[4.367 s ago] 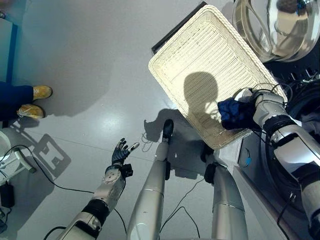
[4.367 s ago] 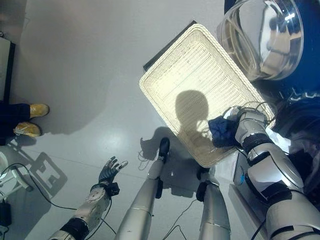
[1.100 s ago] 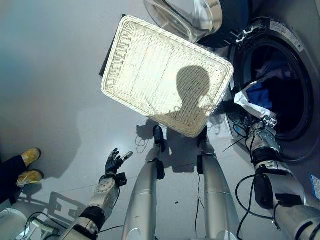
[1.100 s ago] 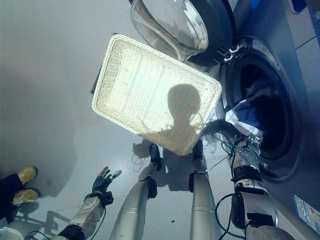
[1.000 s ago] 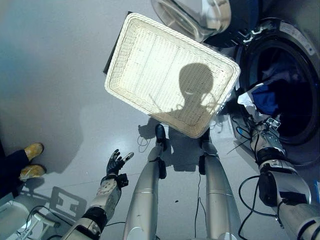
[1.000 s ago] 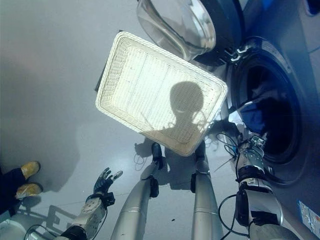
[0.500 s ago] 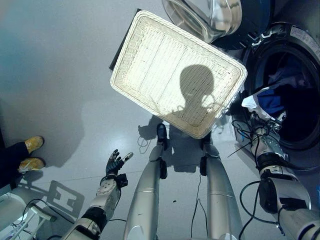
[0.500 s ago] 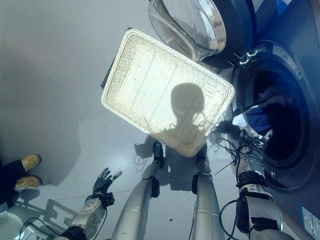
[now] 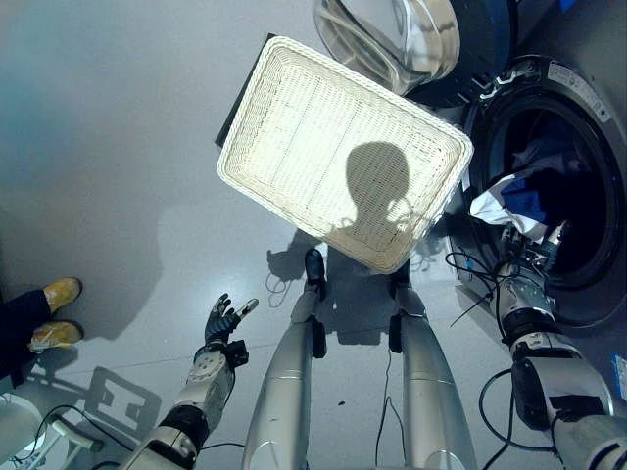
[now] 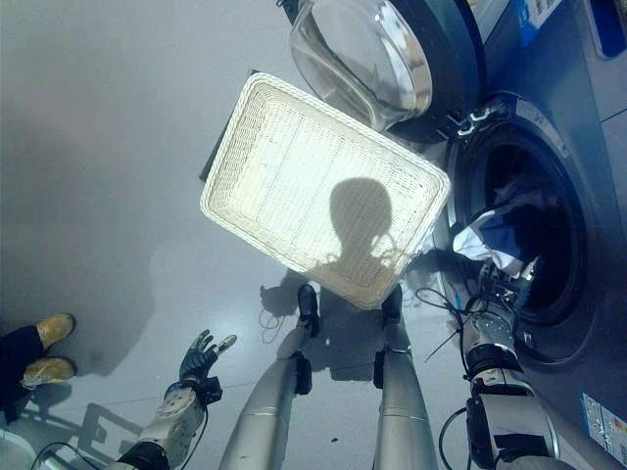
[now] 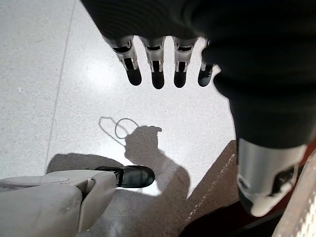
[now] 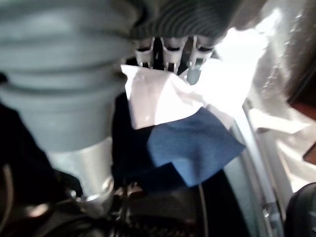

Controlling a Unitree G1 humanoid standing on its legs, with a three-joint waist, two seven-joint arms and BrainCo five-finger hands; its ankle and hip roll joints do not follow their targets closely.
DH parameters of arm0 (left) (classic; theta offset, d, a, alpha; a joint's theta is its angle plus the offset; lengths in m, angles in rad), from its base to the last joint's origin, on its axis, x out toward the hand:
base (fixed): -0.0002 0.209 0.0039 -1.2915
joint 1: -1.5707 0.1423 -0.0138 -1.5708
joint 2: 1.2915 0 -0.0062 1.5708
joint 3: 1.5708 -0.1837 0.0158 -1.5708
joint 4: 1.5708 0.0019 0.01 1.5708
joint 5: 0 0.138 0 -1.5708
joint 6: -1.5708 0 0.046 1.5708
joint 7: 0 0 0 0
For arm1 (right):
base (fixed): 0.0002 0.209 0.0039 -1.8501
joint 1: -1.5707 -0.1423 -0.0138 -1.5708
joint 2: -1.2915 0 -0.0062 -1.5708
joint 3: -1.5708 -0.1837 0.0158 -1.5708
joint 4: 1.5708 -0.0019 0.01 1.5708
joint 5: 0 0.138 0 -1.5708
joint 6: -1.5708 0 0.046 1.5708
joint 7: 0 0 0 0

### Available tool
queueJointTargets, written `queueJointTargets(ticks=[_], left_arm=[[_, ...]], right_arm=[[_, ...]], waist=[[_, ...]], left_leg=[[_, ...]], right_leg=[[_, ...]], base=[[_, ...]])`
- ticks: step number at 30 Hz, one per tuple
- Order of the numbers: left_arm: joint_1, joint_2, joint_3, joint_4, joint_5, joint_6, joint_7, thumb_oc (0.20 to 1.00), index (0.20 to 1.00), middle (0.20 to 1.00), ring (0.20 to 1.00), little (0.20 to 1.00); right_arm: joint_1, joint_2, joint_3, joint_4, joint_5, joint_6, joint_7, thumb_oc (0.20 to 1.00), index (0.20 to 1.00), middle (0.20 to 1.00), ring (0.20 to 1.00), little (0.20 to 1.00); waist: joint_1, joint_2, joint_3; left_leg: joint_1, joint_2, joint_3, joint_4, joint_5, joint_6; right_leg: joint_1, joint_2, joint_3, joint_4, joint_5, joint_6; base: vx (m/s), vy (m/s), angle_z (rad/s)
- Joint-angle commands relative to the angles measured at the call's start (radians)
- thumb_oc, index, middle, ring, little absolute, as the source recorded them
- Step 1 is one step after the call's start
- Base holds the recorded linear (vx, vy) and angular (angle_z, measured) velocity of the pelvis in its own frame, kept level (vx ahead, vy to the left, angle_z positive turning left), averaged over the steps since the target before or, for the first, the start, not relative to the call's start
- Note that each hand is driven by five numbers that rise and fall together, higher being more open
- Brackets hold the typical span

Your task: Put the clothes into the washing machine.

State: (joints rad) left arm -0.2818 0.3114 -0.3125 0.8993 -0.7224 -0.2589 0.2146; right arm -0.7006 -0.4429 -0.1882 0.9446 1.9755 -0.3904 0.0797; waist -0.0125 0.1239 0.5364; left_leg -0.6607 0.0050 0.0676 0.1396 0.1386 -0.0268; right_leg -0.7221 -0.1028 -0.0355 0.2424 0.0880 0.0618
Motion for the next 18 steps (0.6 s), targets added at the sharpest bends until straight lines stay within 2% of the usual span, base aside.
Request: queueJointTargets(ticks=[1, 3, 4, 6, 7, 9, 10, 13, 14, 15, 18], left_arm=[[0.018, -0.011, 0.024, 0.041, 0.002, -0.015, -0.001, 1.000, 1.000, 1.000, 1.000, 1.000], [0.018, -0.011, 0.024, 0.041, 0.002, -0.015, -0.001, 1.000, 1.000, 1.000, 1.000, 1.000], [0.047, 0.019, 0.055, 0.039, 0.007, -0.011, -0.019, 1.000, 1.000, 1.000, 1.000, 1.000], [0.047, 0.019, 0.055, 0.039, 0.007, -0.011, -0.019, 1.000, 1.000, 1.000, 1.000, 1.000], [0.072, 0.047, 0.069, 0.038, -0.002, -0.007, -0.034, 1.000, 1.000, 1.000, 1.000, 1.000], [0.072, 0.047, 0.069, 0.038, -0.002, -0.007, -0.034, 1.000, 1.000, 1.000, 1.000, 1.000], [0.097, 0.059, 0.075, 0.030, -0.004, 0.004, -0.054, 1.000, 1.000, 1.000, 1.000, 1.000], [0.090, 0.059, 0.067, 0.025, -0.008, 0.023, -0.054, 1.000, 1.000, 1.000, 1.000, 1.000], [0.090, 0.059, 0.067, 0.025, -0.008, 0.023, -0.054, 1.000, 1.000, 1.000, 1.000, 1.000], [0.082, 0.056, 0.055, 0.008, -0.014, 0.046, -0.046, 1.000, 1.000, 1.000, 1.000, 1.000], [0.067, 0.041, 0.048, 0.007, -0.012, 0.051, -0.045, 1.000, 1.000, 1.000, 1.000, 1.000]], right_arm=[[0.020, -0.057, -0.013, -0.034, -0.003, -0.045, 0.043, 1.000, 1.000, 1.000, 1.000, 1.000], [0.020, -0.057, -0.013, -0.034, -0.003, -0.045, 0.043, 1.000, 1.000, 1.000, 1.000, 1.000], [0.044, -0.099, -0.077, -0.114, -0.003, -0.127, 0.052, 1.000, 1.000, 1.000, 1.000, 1.000], [0.044, -0.099, -0.077, -0.114, -0.003, -0.127, 0.052, 1.000, 1.000, 1.000, 1.000, 1.000], [0.031, -0.160, -0.147, -0.210, -0.003, -0.284, 0.064, 1.000, 1.000, 1.000, 1.000, 1.000], [0.031, -0.160, -0.147, -0.210, -0.003, -0.284, 0.064, 1.000, 1.000, 1.000, 1.000, 1.000], [-0.040, -0.220, -0.264, -0.452, -0.003, -0.574, -0.011, 1.000, 1.000, 1.000, 1.000, 1.000], [-0.048, -0.209, -0.312, -0.514, -0.003, -0.666, -0.063, 1.000, 1.000, 1.000, 1.000, 1.000], [-0.048, -0.209, -0.312, -0.514, -0.003, -0.666, -0.063, 1.000, 1.000, 1.000, 1.000, 1.000], [-0.046, -0.210, -0.307, -0.504, -0.003, -0.677, -0.119, 1.000, 1.000, 1.000, 1.000, 1.000], [-0.047, -0.190, -0.276, -0.441, -0.003, -0.607, -0.133, 1.000, 1.000, 1.000, 1.000, 1.000]], waist=[[-0.004, 0.031, -0.016], [-0.004, 0.031, -0.016], [-0.012, 0.015, -0.016], [-0.012, 0.015, -0.016], [-0.016, 0.002, -0.016], [-0.016, 0.002, -0.016], [-0.021, 0.002, -0.016], [-0.025, 0.010, -0.016], [-0.025, 0.010, -0.016], [-0.024, 0.020, -0.016], [-0.024, 0.029, -0.016]], left_leg=[[0.030, -0.082, 0.035, -0.012, -0.074, 0.025], [0.030, -0.082, 0.035, -0.012, -0.074, 0.025], [0.050, -0.080, 0.038, -0.002, -0.086, 0.027], [0.050, -0.080, 0.038, -0.002, -0.086, 0.027], [0.071, -0.078, 0.038, -0.007, -0.091, 0.029], [0.071, -0.078, 0.038, -0.007, -0.091, 0.029], [0.078, -0.073, 0.040, -0.013, -0.087, 0.027], [0.075, -0.076, 0.039, -0.009, -0.083, 0.025], [0.075, -0.076, 0.039, -0.009, -0.083, 0.025], [0.066, -0.080, 0.037, 0.000, -0.079, 0.025], [0.060, -0.085, 0.039, 0.005, -0.075, 0.027]], right_leg=[[0.004, 0.090, -0.072, 0.076, -0.095, -0.012], [0.004, 0.090, -0.072, 0.076, -0.095, -0.012], [0.027, 0.085, -0.074, 0.068, -0.092, -0.005], [0.027, 0.085, -0.074, 0.068, -0.092, -0.005], [0.050, 0.088, -0.071, 0.056, -0.087, 0.001], [0.050, 0.088, -0.071, 0.056, -0.087, 0.001], [0.059, 0.097, -0.064, 0.054, -0.087, -0.002], [0.054, 0.099, -0.058, 0.059, -0.086, -0.006], [0.054, 0.099, -0.058, 0.059, -0.086, -0.006], [0.046, 0.099, -0.052, 0.068, -0.087, -0.009], [0.040, 0.098, -0.047, 0.069, -0.086, -0.011]], base=[[0.00, 0.000, -0.04], [0.00, 0.000, 0.00], [0.00, 0.000, 0.00], [0.00, 0.000, 0.00], [0.00, 0.000, 0.00], [-0.01, 0.004, -0.14], [0.01, 0.015, -0.28], [0.00, 0.028, -0.15], [0.03, 0.051, -0.03], [0.02, 0.049, 0.00], [0.01, 0.036, -0.04]])
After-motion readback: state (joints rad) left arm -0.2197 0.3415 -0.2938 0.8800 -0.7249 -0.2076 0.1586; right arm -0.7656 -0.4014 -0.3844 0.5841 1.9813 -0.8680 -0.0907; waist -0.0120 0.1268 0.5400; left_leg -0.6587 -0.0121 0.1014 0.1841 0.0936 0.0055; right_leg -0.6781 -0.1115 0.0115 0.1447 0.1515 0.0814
